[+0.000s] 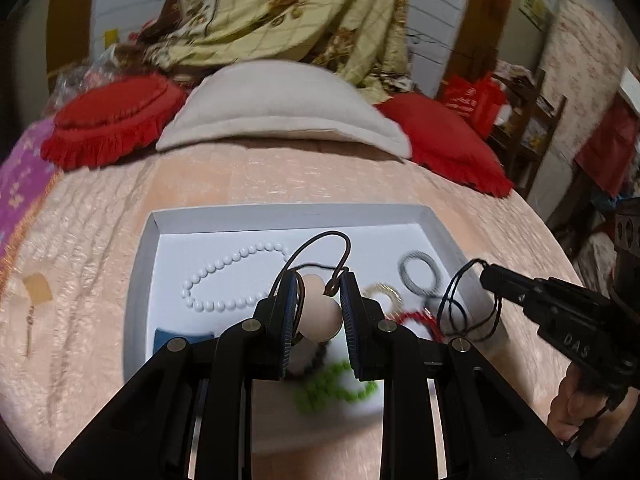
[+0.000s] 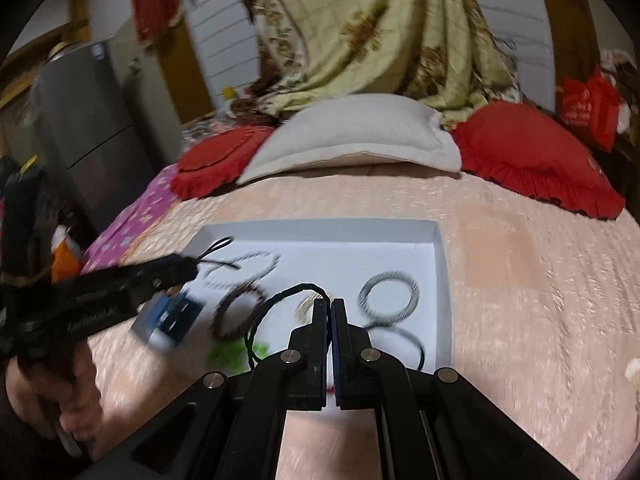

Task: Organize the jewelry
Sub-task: 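Carry the bow hair tie and black cord hair tie over the tray, then lower both hair ties into the tray and open both grippers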

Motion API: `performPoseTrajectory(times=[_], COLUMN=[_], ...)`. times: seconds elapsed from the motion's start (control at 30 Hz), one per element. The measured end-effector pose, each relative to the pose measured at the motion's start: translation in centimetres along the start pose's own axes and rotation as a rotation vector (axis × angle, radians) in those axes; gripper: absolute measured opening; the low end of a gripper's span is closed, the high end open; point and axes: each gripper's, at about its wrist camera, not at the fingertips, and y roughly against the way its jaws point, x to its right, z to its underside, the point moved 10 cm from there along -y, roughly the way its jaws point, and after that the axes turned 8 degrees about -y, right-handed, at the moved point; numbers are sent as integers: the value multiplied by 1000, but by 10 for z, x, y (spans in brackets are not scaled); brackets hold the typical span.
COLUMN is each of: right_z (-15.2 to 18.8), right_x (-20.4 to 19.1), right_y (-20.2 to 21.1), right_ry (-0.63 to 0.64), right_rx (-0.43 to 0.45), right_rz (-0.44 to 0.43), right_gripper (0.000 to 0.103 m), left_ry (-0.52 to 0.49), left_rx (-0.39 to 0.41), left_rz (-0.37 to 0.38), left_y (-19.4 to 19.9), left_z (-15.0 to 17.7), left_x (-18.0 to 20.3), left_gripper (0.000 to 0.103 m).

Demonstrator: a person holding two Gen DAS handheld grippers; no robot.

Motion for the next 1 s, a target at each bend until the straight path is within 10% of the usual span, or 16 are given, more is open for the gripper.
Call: performPoseTrajectory(times=[0.47,1.0], right_z=[-35,-33], right_x=[37,44], right_y=[-114,-124], right_ry=[-146,-152], right_rx=[-132,-157], right_rz=[106,170], right_gripper=[2,2], left_ry=[33,49], left_rx=[-118,-130], left_rz=[-26,-40], left_y=[-69,-68], left_z=[-2,6], left_x=[-4,-14], left_gripper=[21,23])
